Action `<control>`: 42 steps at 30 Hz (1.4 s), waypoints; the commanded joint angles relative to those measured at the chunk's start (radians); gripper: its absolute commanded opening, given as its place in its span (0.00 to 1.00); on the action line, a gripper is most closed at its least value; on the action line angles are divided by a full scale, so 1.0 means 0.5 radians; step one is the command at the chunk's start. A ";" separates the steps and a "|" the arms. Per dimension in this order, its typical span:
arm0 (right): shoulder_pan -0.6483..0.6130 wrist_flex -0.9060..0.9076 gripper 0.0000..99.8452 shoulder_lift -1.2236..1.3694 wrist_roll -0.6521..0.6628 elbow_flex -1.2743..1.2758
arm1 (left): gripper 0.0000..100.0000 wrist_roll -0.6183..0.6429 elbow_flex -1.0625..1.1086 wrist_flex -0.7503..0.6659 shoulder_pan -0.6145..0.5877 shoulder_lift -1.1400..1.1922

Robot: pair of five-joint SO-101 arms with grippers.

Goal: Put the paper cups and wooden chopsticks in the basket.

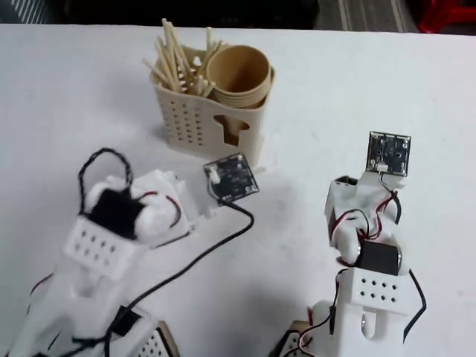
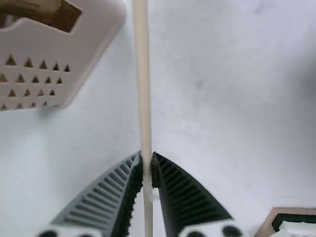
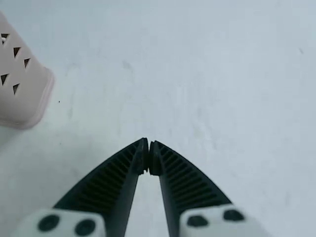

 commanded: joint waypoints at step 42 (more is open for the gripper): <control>-0.020 -0.063 0.02 -0.023 0.006 -0.009 | 0.02 0.957 -0.117 -2.866 -0.431 0.557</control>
